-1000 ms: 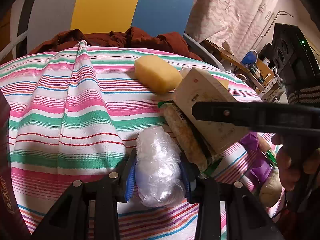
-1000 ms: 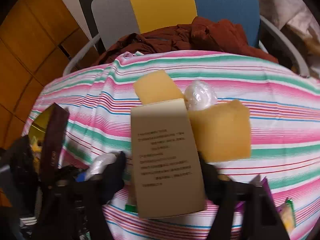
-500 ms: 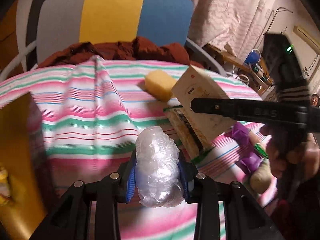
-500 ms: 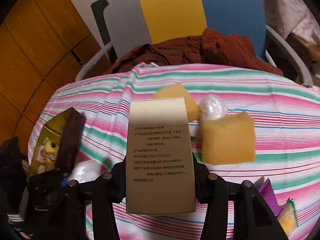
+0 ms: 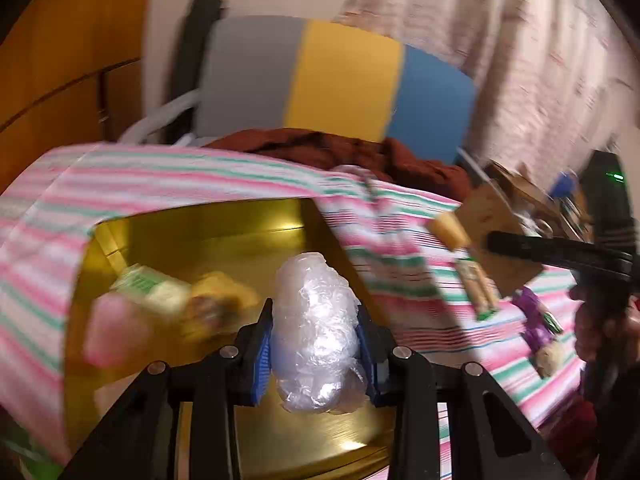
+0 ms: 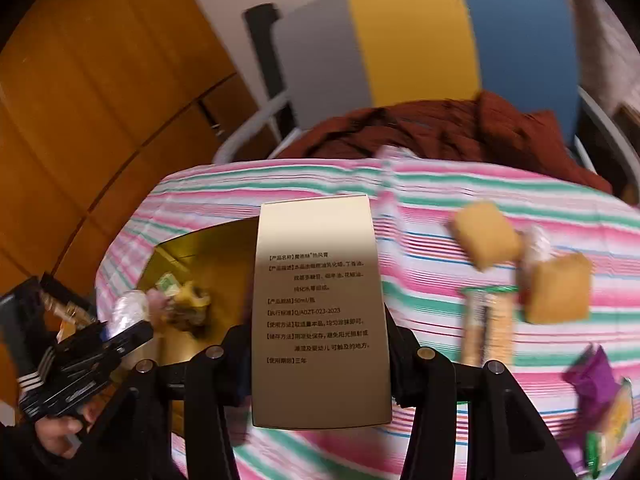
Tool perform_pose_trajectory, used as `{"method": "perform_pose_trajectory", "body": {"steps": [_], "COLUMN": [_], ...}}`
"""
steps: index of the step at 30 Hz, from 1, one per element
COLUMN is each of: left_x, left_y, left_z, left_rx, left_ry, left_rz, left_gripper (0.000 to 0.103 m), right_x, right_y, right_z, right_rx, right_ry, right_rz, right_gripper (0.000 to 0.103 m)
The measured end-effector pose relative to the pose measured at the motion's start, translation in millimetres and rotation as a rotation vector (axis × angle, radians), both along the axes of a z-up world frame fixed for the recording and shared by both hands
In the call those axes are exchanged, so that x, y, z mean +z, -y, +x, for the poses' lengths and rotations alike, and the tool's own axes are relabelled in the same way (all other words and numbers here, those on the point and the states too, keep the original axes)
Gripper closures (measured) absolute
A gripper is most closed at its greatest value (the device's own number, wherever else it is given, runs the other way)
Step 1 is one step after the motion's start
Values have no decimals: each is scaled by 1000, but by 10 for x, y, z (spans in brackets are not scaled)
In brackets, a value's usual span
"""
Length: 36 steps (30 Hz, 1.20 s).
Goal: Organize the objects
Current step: 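Lower the bubble-wrapped item and the beige box into the gold tray, opening both tools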
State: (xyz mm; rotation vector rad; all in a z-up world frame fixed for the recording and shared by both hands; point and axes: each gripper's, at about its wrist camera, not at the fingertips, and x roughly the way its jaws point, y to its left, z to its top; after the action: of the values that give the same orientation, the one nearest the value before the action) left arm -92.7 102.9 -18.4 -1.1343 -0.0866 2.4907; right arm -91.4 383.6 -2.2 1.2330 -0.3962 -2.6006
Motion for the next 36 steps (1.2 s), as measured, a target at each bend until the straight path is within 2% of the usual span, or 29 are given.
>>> {"method": "perform_pose_trajectory", "body": {"steps": [3,7,8,10,12,13,14,18,24,32,36], "left_x": [-60,-134,-162,-196,-211,-206,-196,-210,-174,-63,23], "left_y": [367,598,654,703,754,780,786,882,998,887,813], "left_z": [-12,-22,-43,-69,-63,-46,-40,-3,73,220,326], "left_rx": [83,138,160,191,190,191,191,220,251,230,213], "left_ry": [18,31,31,33,27,21,17,17,28,-21,-67], "left_rz": [10,6,-7,-34,-33,-32,-30,-28,16,-24,-66], "left_gripper": [68,67,66,55,49,43,40,38,38,38,38], "right_x": [70,20,-6,-49,-77,-87,-89,-117,-246,-149,-85], "right_y": [413,841,961,1141,1288,1335,1390,1502,1529,1553,1532], "right_z": [-74,-266,-340,-471,-594,-620,-625,-539,-272,109,269], "right_rx": [53,85,91,67,47,52,50,65,49,-12,-32], "right_ry": [-3,31,41,51,41,37,35,38,66,-11,-48], "right_rz": [20,52,64,109,117,106,109,126,153,211,212], "right_gripper": [52,52,52,51,40,26,19,19,11,1,0]}}
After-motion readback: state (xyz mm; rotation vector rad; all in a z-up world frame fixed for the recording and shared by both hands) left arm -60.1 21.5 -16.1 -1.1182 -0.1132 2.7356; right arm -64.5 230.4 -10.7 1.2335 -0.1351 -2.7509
